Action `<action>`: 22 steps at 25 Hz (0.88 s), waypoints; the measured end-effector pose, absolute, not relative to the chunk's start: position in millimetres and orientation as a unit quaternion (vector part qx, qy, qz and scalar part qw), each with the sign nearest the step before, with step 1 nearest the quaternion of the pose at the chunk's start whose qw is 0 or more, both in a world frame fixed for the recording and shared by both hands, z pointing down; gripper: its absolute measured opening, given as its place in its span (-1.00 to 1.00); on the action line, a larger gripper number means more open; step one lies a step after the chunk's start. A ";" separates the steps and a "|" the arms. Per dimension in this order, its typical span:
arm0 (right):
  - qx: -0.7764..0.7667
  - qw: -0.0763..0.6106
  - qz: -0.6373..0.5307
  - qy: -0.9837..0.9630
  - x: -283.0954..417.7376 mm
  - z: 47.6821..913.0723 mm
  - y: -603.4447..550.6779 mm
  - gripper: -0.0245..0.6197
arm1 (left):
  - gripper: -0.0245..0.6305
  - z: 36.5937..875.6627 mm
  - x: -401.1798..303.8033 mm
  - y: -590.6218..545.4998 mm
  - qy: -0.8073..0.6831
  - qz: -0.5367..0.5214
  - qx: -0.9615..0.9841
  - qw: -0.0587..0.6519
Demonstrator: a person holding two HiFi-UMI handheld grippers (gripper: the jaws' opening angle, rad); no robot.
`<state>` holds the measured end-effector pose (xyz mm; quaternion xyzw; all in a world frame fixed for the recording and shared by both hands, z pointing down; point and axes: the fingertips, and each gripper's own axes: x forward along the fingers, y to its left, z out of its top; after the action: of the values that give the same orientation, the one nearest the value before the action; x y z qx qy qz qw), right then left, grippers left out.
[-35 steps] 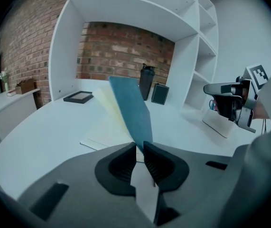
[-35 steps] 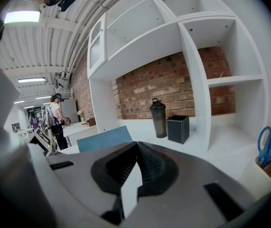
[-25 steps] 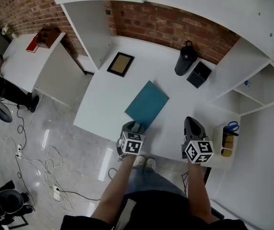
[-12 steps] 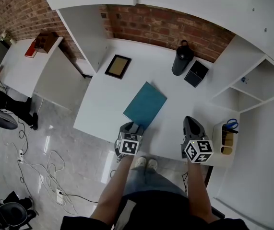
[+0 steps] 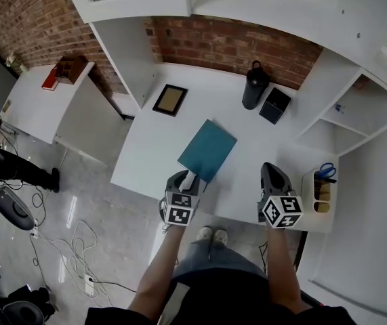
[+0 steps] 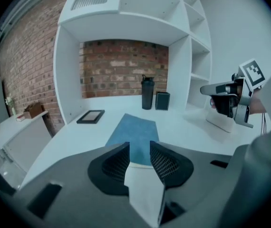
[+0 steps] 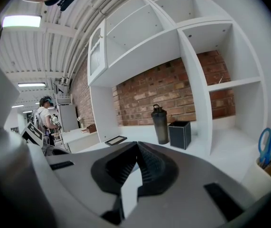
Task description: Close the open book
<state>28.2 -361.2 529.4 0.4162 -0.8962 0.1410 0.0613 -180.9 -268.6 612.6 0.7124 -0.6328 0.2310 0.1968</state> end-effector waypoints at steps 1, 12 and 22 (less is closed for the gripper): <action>0.417 0.057 0.139 -0.896 28.6 525.8 -359.7 -0.92 | -0.54 600.2 -179.5 -272.4 -0.634 0.220 0.719 0.180; 0.455 -0.011 0.089 -0.886 66.8 454.4 -357.8 -0.92 | -0.76 470.0 -145.5 -320.3 -0.620 0.113 0.776 0.030; 0.487 -0.065 0.038 -0.870 105.6 393.5 -351.7 -0.93 | -0.88 372.4 -103.0 -341.7 -0.602 0.050 0.796 -0.036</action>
<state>105.6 -351.7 393.5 0.4866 -0.8704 0.0381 -0.0651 -103.0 -341.7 372.4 0.7960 -0.6022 0.0495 -0.0360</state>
